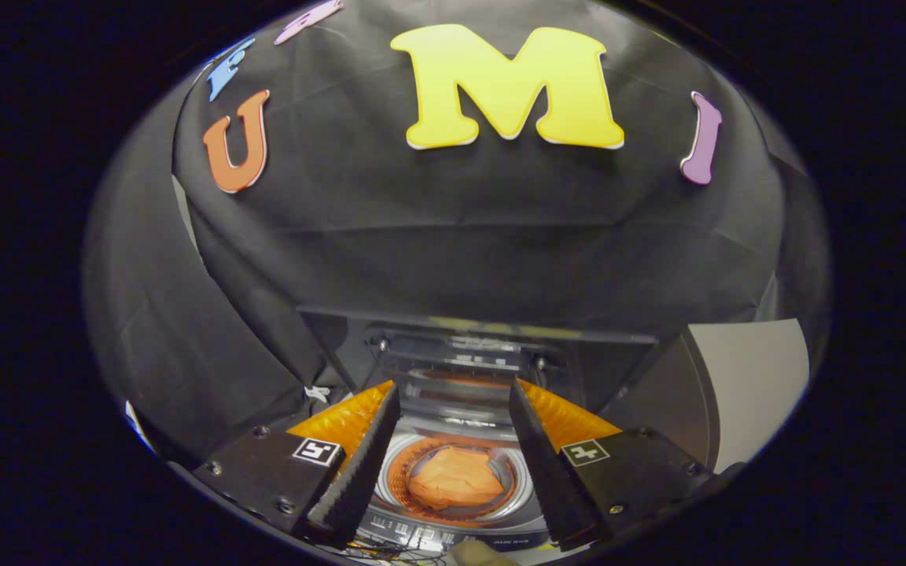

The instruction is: Put the clothes into the washing machine and then close the washing machine lid.

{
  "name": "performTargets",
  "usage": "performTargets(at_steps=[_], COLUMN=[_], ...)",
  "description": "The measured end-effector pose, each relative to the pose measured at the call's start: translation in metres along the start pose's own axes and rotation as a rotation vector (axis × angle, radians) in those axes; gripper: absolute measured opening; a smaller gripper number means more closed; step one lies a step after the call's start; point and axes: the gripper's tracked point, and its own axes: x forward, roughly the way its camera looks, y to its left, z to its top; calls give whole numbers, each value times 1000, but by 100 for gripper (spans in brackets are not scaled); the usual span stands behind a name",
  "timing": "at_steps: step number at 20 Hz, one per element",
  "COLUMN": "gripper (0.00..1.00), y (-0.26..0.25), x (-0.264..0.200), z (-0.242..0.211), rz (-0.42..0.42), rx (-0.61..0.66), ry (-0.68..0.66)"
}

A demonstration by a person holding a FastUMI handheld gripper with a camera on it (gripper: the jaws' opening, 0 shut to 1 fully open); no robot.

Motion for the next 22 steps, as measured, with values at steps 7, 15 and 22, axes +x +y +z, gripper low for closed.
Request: performTargets(at_steps=[7,15,22], gripper=[88,91,91], y=[-8,-18,-20], x=[14,46,84], z=[62,70,50], rz=[-46,-118,-141], rx=[10,-4,94], ry=[-106,-79,19])
